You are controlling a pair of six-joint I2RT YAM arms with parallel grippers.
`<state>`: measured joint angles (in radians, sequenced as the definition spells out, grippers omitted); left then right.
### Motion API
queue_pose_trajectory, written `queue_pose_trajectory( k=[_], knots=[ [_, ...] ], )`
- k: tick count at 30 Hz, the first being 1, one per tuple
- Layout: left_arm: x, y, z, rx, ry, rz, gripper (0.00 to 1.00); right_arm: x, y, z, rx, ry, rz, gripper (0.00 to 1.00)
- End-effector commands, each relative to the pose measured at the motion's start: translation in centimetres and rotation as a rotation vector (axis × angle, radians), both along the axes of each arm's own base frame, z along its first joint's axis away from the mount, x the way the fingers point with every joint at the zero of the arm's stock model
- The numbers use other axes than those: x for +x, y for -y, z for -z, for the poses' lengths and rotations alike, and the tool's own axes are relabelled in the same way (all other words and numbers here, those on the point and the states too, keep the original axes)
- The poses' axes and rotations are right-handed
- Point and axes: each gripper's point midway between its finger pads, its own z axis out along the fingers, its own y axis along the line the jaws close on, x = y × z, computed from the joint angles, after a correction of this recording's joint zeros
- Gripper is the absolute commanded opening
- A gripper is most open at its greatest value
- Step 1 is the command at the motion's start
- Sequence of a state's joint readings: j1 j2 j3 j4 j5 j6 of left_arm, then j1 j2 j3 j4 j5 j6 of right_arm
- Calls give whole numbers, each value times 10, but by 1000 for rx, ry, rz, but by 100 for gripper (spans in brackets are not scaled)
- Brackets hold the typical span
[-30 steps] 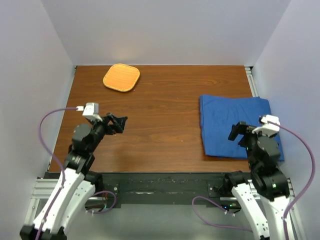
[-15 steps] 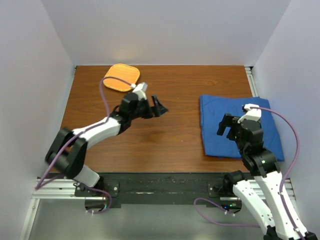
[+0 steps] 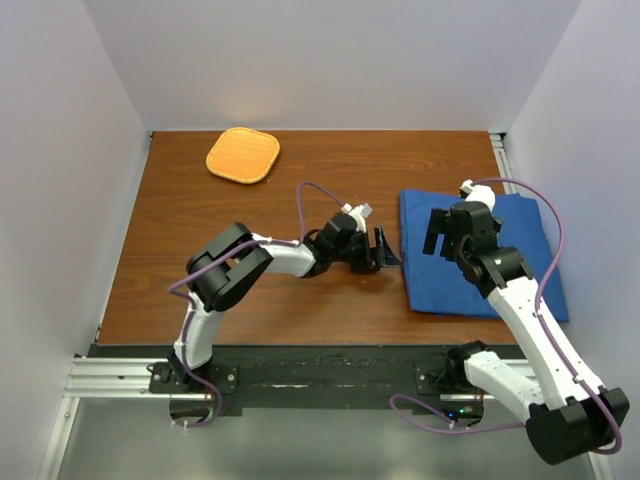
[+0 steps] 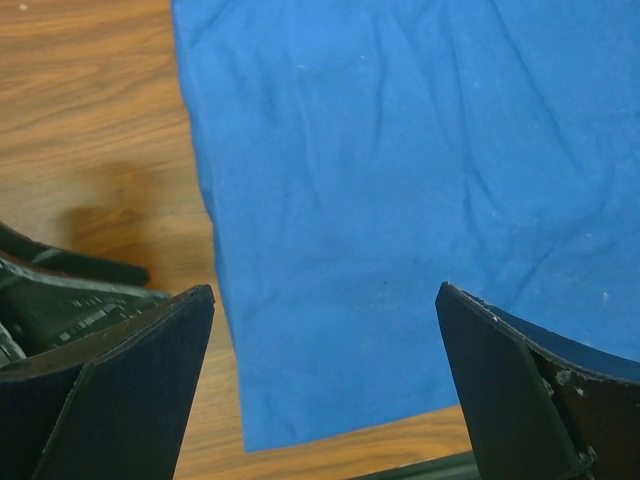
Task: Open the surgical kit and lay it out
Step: Move the surgical kit at the center of the board.
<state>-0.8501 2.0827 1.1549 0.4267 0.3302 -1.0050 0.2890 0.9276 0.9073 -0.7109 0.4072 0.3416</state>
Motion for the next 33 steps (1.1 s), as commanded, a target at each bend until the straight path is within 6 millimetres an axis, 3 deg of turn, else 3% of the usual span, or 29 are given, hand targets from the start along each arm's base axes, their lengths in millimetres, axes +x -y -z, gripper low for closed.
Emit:
queue_pose_trajectory(
  k=[1, 6, 11, 15, 16, 18, 20, 21, 22, 24, 28, 29, 33],
  knots=[
    [8, 26, -19, -88, 30, -15, 84, 10, 9, -9, -20, 3, 68, 99],
    [7, 48, -10, -103, 10, 12, 81, 18, 23, 3, -40, -56, 111, 99],
    [4, 57, 20, -74, -42, 15, 68, 27, 34, 12, 15, -85, 158, 99],
    [-5, 65, 31, -77, -66, 39, 49, 35, 41, 19, 50, -90, 201, 99],
    [-8, 66, 34, -75, -69, 45, 40, 38, 46, 22, 61, -93, 219, 99],
    [-9, 67, 35, -77, -68, 48, 31, 41, 51, 25, 62, -96, 228, 99],
    [-9, 66, 34, -77, -63, 50, 14, 44, 62, 30, 53, -109, 260, 99],
    [-9, 63, 36, -69, -63, 49, 1, 46, 61, 32, 63, -115, 267, 99],
    [-6, 60, 31, -72, -49, 37, 0, 45, 74, 33, 73, -113, 310, 99],
    [-5, 48, 36, -56, -52, 18, 0, 46, 75, 41, 98, -124, 323, 99],
    [19, 9, 32, -60, -57, -74, 0, 45, 76, 59, 138, -167, 337, 99],
    [18, -4, 41, -42, -74, -91, 0, 44, 74, 62, 145, -176, 332, 99],
    [33, -39, 31, -41, -53, -140, 0, 43, 58, 76, 196, -223, 254, 98]
  ],
)
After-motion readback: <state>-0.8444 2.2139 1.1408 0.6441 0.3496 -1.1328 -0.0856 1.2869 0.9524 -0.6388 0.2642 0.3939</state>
